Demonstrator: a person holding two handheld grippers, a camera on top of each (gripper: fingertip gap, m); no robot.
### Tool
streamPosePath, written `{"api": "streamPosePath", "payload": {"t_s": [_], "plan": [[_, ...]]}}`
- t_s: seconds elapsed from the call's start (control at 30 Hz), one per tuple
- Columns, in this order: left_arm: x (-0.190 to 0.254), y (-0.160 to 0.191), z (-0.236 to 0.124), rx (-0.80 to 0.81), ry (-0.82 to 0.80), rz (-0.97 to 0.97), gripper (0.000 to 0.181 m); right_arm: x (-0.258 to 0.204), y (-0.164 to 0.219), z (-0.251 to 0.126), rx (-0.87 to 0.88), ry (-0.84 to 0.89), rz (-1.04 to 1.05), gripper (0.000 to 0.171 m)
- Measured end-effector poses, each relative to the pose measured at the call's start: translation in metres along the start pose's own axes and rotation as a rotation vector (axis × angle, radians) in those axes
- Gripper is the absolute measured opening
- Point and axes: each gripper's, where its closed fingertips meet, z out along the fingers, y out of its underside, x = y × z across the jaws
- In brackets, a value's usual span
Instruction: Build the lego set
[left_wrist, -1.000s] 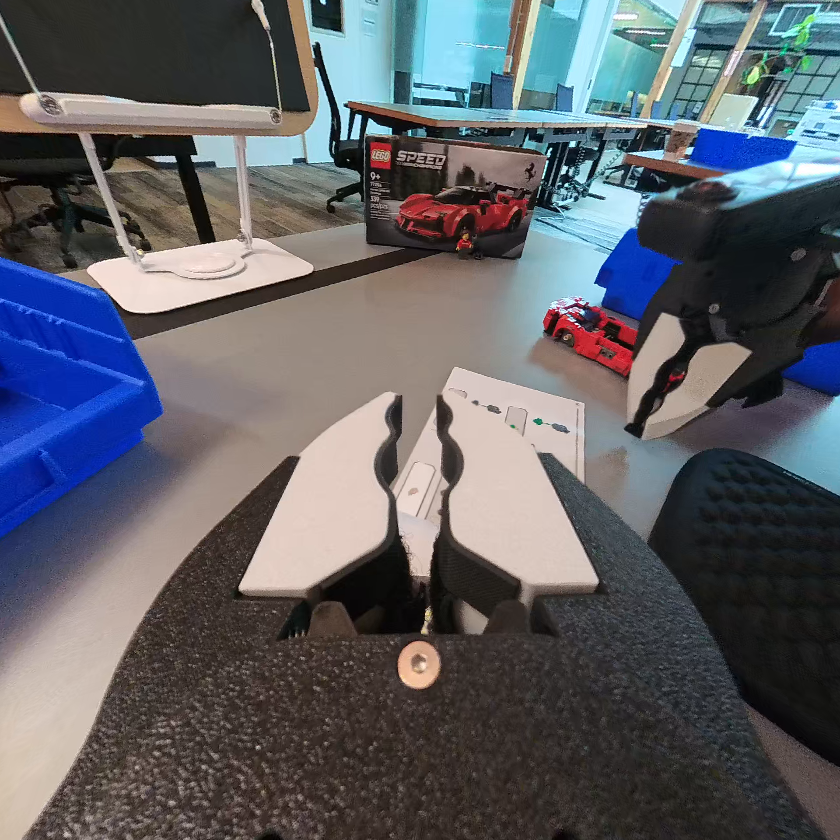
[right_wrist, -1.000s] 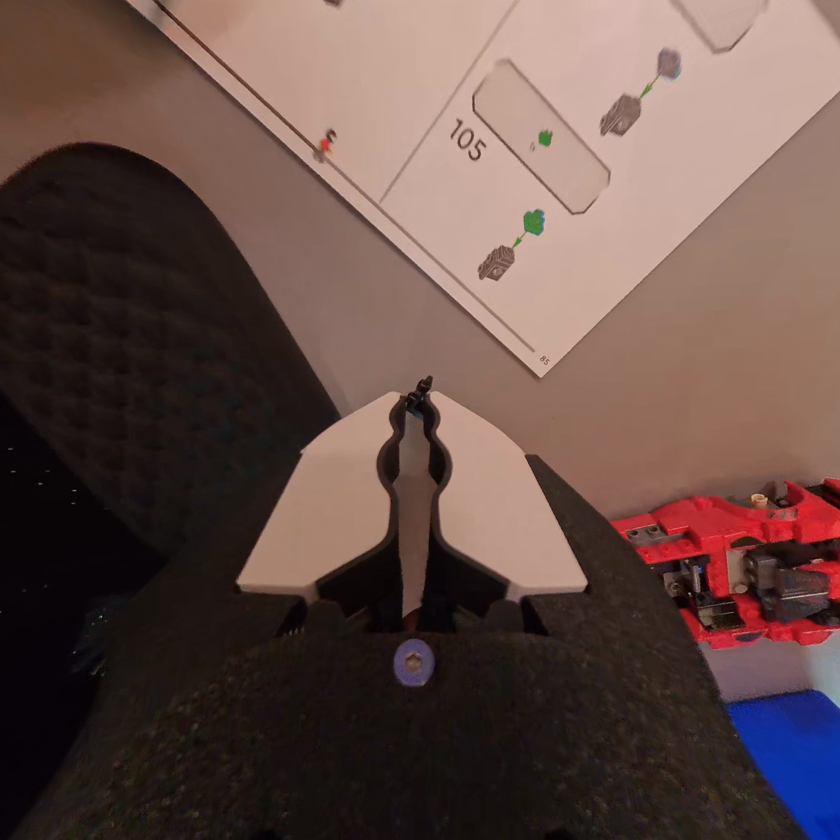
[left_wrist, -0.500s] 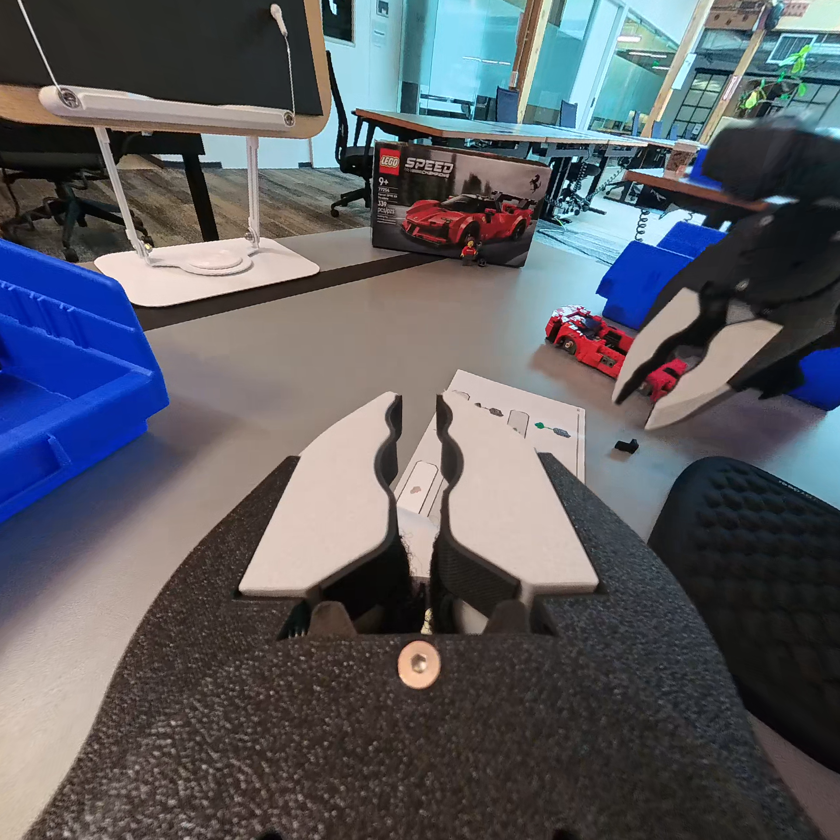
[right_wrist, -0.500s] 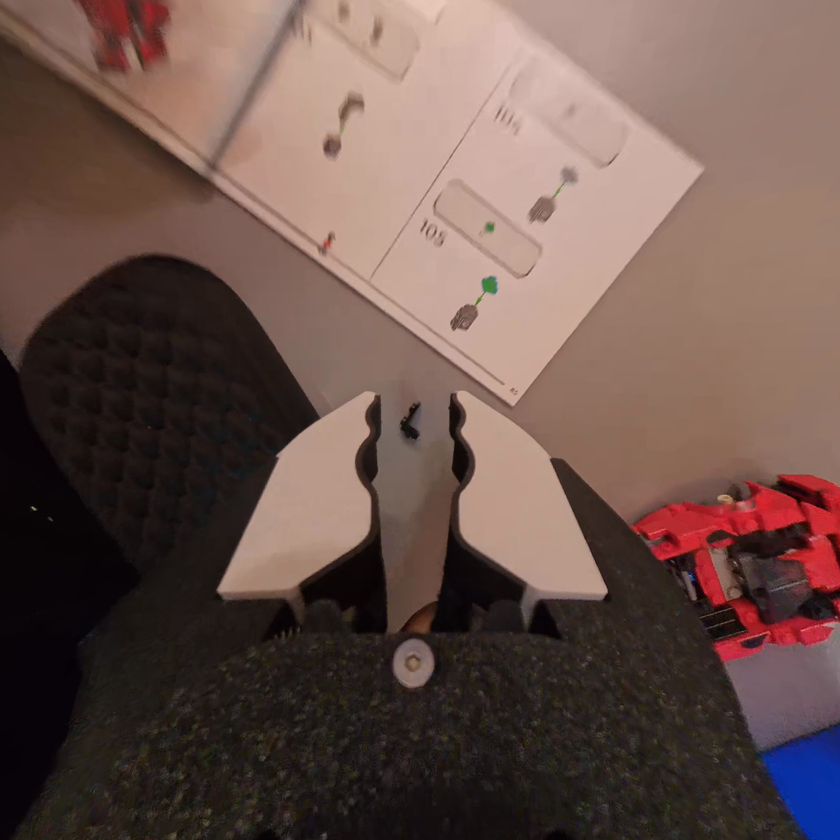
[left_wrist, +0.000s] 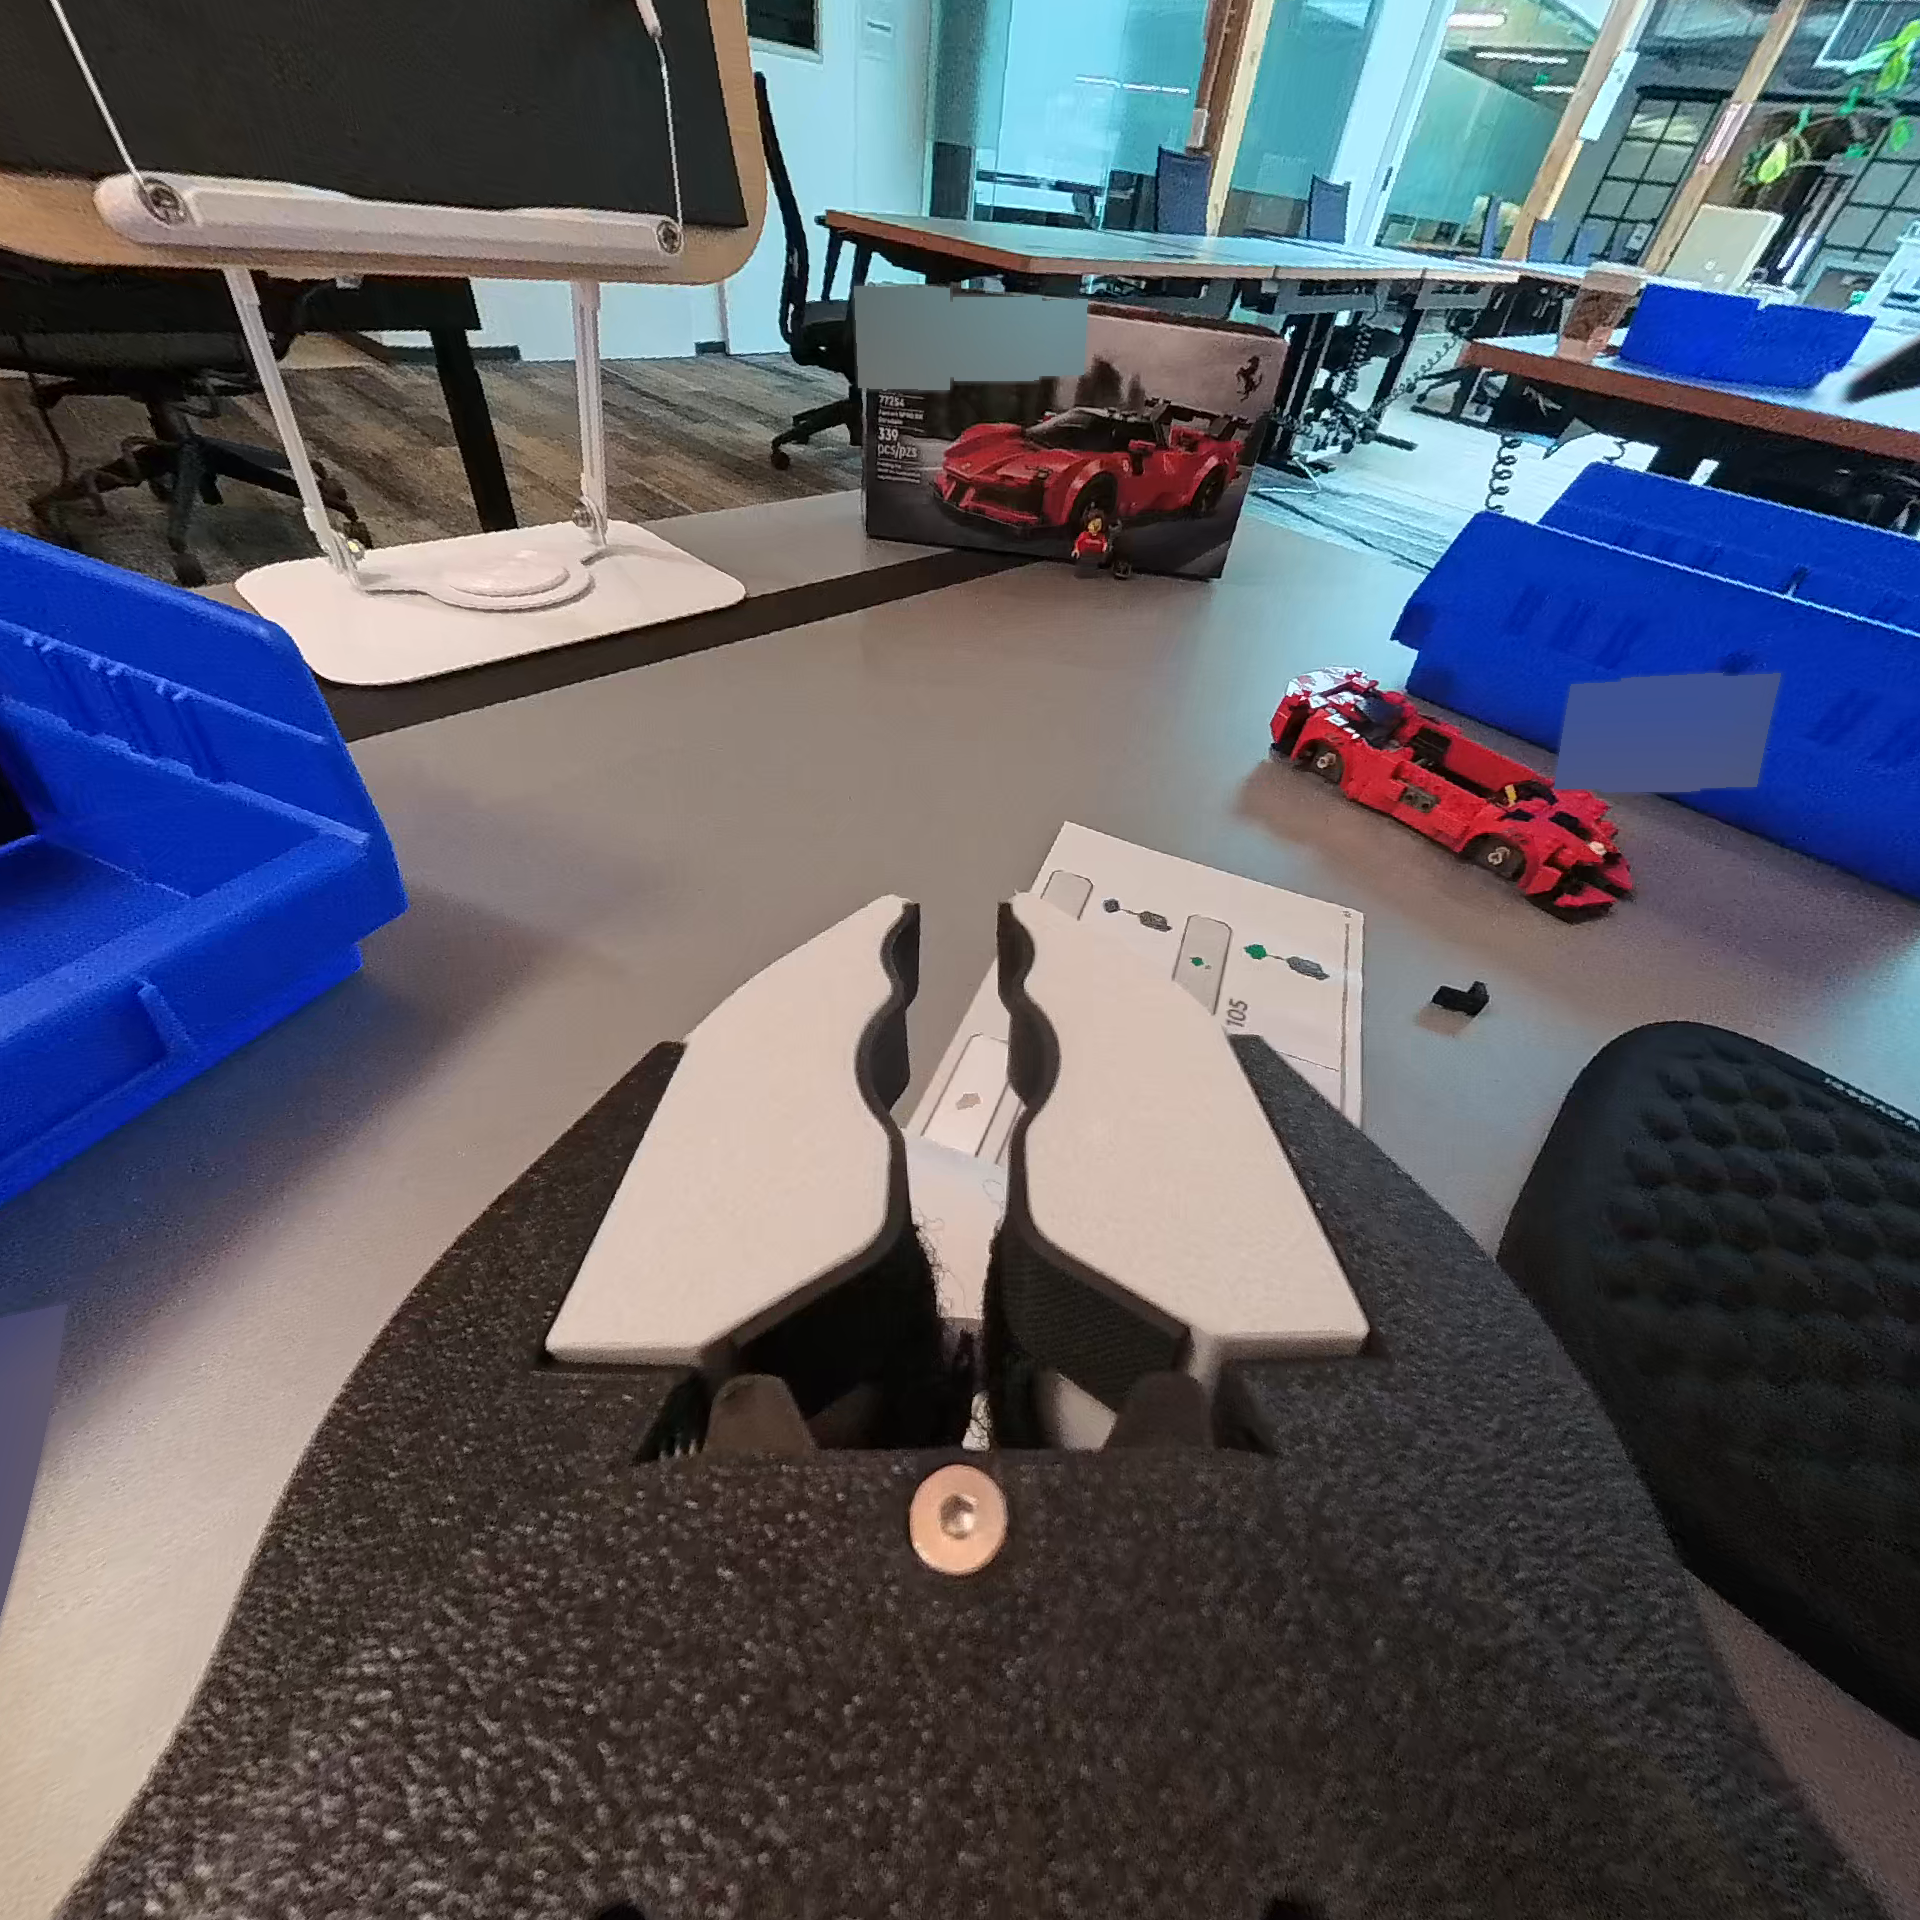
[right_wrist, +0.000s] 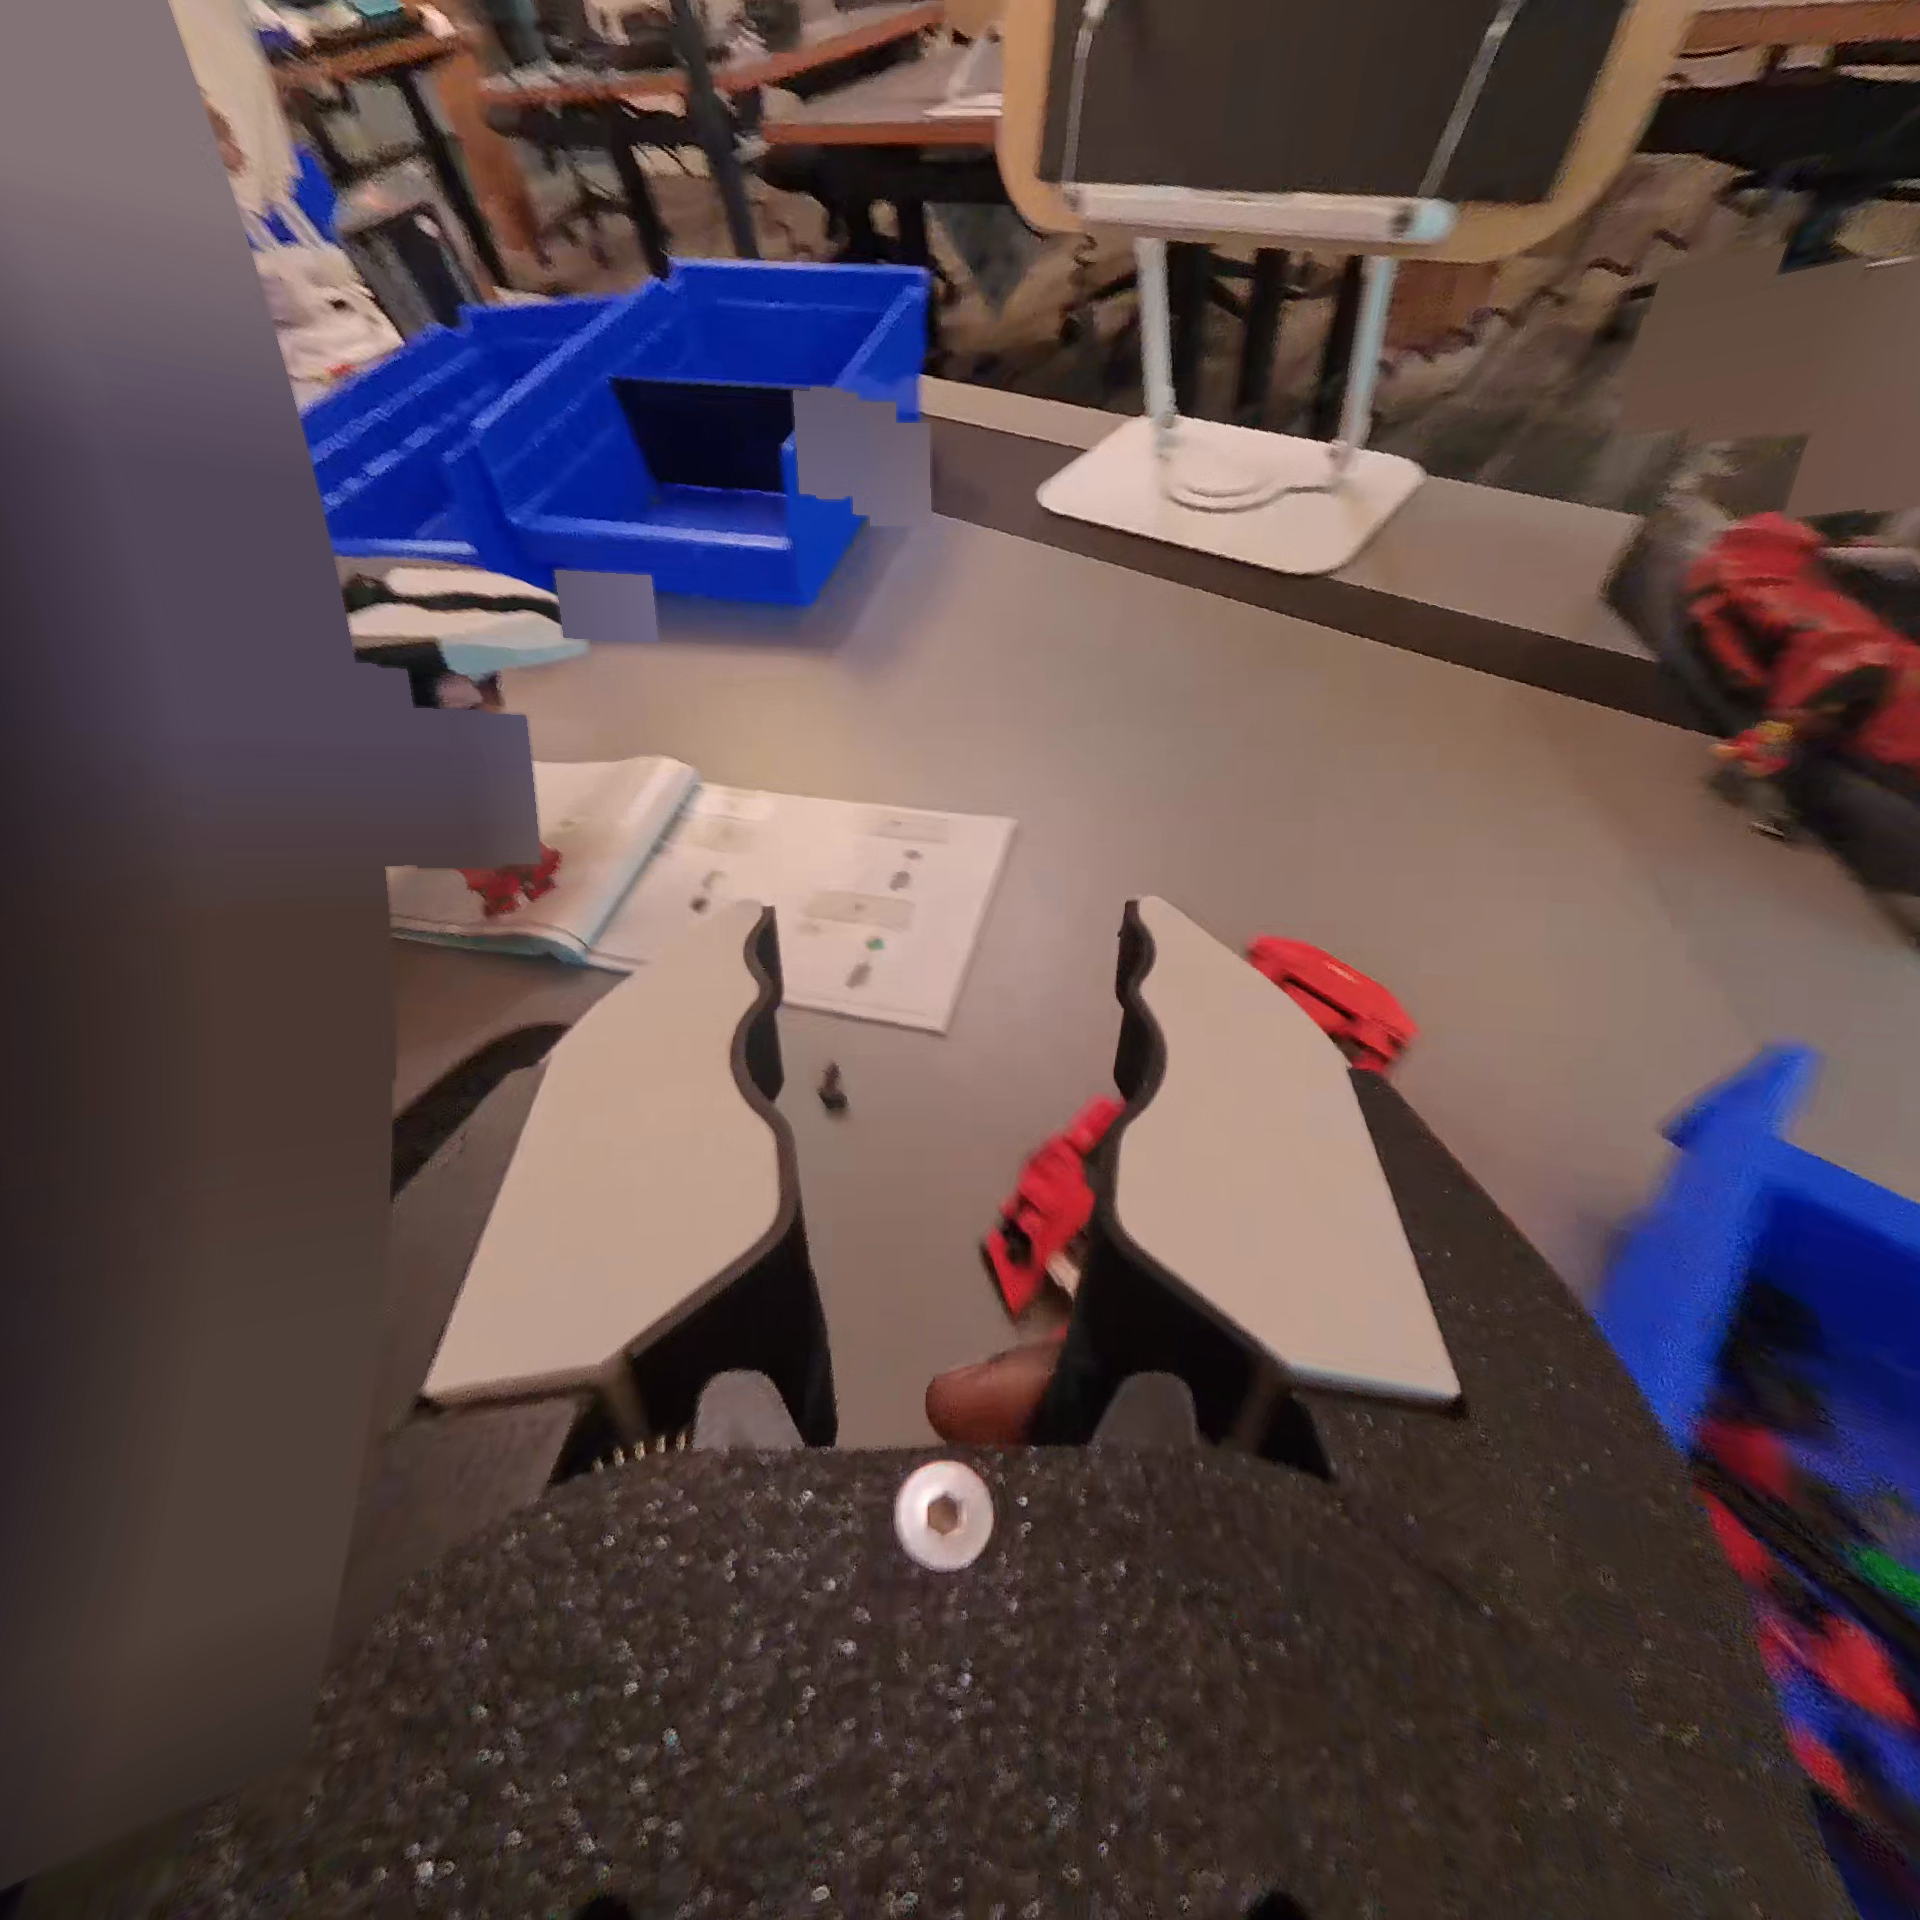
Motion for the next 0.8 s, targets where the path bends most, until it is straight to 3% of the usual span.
{"api": "streamPosePath", "payload": {"t_s": [0.17,0.27,0.37,0.53,0.8], "plan": [[-0.005,-0.005,-0.001,0.03,-0.008,-0.026,0.013,0.05,-0.002,-0.102,-0.074,0.256,-0.045,0.055],[-0.012,-0.013,-0.003,0.077,-0.022,-0.072,0.013,0.086,0.005,-0.167,-0.114,0.37,-0.055,0.03],[-0.012,-0.03,-0.006,0.145,-0.019,-0.137,0.013,0.109,0.029,-0.21,-0.219,0.354,-0.049,0.007],[-0.003,-0.054,0.0,0.172,-0.046,-0.107,0.012,0.136,0.072,-0.225,-0.45,0.26,-0.091,0.0],[0.02,-0.067,0.028,0.096,-0.061,-0.007,0.011,0.159,0.119,-0.204,-0.746,0.042,-0.117,0.005]]}}
